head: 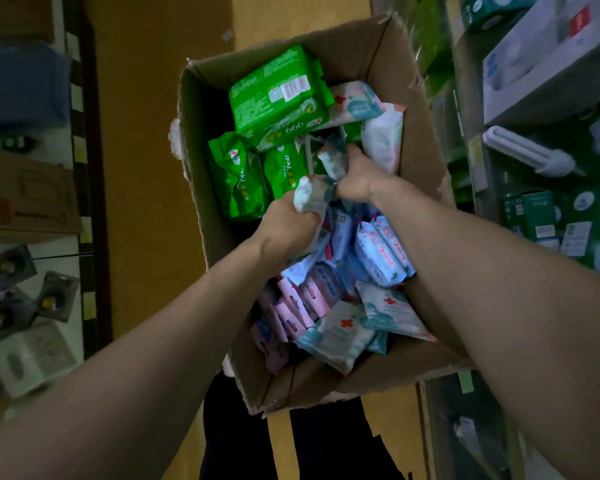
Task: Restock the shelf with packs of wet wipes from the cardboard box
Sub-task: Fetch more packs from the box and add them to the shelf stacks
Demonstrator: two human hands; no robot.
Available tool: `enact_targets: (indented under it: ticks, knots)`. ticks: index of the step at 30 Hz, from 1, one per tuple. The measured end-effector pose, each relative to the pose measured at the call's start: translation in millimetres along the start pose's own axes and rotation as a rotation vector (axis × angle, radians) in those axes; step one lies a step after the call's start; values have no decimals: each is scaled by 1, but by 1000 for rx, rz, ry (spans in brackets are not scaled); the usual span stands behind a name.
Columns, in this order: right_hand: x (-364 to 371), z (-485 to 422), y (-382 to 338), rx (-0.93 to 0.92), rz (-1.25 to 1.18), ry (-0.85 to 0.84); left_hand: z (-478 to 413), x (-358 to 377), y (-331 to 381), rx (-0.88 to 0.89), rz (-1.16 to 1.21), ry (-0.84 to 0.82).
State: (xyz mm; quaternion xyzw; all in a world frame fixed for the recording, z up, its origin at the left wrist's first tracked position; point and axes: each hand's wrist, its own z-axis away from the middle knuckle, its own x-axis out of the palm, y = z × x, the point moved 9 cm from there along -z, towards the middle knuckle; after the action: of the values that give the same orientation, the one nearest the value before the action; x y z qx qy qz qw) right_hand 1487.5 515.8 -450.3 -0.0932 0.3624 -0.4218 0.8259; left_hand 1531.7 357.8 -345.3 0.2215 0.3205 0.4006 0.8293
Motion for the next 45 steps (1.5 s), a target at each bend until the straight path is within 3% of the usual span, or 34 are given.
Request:
enact_targets:
  ticks: [5, 10, 15, 23, 29, 36, 45]
  knots:
    - [1, 18, 14, 145, -65, 156, -1, 1, -1, -7, 15, -4]
    - [-23, 67, -2, 84, -271, 321, 9, -10, 8, -78, 28, 78]
    - [-28, 125, -36, 59, -632, 187, 28, -41, 26, -101, 57, 200]
    - [-70, 212, -173, -307, -191, 244, 102, -139, 56, -77, 315, 351]
    - [-53, 295, -317, -606, 14, 217, 179, -255, 61, -54, 467, 454]
    - [27, 416, -469, -950, 275, 183, 297, -402, 19, 61, 595, 702]
    - [186, 559, -591, -1296, 500, 127, 430, -528, -99, 170, 912, 827]
